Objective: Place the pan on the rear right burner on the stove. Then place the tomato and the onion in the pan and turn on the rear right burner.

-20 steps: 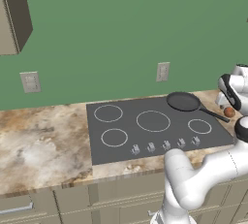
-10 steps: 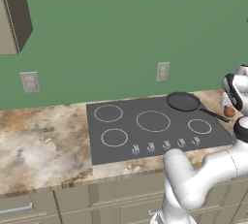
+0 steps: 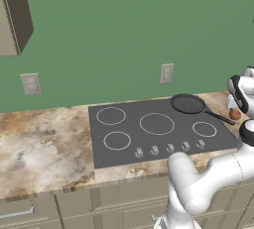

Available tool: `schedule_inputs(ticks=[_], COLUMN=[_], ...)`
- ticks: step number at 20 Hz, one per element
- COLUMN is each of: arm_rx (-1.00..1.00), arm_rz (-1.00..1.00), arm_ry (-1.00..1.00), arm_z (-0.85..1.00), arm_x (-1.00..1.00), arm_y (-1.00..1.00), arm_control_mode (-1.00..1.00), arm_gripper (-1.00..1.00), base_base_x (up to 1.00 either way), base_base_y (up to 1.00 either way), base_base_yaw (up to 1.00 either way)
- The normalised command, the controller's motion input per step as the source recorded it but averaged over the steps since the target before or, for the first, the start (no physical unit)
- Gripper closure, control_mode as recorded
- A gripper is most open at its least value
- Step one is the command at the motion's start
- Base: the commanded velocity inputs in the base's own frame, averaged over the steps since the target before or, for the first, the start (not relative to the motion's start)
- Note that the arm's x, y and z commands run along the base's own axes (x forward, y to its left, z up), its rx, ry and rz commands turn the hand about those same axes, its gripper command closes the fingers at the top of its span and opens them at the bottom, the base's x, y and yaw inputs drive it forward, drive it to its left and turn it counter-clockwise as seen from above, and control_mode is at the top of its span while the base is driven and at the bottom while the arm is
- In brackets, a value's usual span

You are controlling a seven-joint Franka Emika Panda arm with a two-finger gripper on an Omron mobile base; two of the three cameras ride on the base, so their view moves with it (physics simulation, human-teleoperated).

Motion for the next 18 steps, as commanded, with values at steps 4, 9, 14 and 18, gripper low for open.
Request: schedule_inputs(ticks=[4,9,14,18], arm_rx=[0.00,0.00,0.00,0.00], arm_rz=[0.00,0.00,0.00,0.00], arm_ry=[0.00,0.00,0.00,0.00], arm_z=[-0.20,-0.11,-0.11,-0.26], arm_x=[0.00,0.00,0.00,0.00], arm_y=[0.00,0.01,0.00,0.00], arm_control_mode=[-1.00,-1.00,-1.00,-1.00], arm_gripper=[-1.00,-1.00,-1.00,-1.00], base_base_x=[0.00,0.00,0.00,0.00], base_base_y=[0.00,0.00,0.00,0.00], base_base_yaw=[0.00,0.00,0.00,0.00])
